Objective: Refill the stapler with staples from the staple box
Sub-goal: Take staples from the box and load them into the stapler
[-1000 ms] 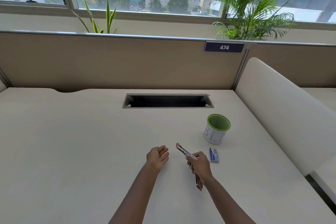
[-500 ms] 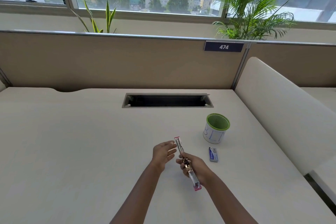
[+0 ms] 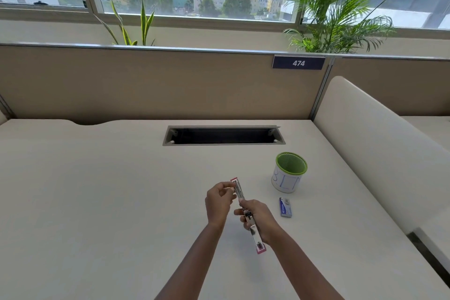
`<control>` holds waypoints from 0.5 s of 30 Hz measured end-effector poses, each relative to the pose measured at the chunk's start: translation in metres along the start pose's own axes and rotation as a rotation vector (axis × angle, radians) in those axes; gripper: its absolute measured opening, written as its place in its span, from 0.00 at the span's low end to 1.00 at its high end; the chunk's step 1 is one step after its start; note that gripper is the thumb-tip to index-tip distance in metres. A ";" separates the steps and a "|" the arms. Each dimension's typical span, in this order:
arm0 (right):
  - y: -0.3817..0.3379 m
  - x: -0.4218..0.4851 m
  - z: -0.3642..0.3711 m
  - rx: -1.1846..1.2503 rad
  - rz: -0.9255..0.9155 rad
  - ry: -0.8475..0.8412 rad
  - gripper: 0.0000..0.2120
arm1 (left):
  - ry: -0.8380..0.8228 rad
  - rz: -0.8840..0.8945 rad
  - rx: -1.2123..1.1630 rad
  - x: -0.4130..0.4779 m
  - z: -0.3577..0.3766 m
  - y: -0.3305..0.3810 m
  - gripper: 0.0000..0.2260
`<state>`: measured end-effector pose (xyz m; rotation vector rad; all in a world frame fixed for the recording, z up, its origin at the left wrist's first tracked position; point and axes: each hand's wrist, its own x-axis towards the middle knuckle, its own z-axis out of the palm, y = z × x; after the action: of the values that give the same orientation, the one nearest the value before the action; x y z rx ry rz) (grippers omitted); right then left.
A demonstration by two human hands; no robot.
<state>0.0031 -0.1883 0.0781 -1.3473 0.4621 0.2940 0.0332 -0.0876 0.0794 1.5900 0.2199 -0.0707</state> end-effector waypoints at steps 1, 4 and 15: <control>0.000 0.000 0.001 -0.020 -0.009 0.007 0.07 | 0.014 0.015 0.016 -0.001 0.001 0.000 0.08; 0.000 0.001 0.001 -0.060 -0.031 0.032 0.07 | 0.040 0.050 0.072 -0.001 0.004 0.002 0.09; 0.005 0.005 0.002 -0.150 -0.114 0.102 0.08 | -0.038 0.020 0.197 -0.003 0.017 0.002 0.17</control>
<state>0.0056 -0.1854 0.0719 -1.5346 0.4537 0.1689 0.0320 -0.1053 0.0810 1.7851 0.1714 -0.1090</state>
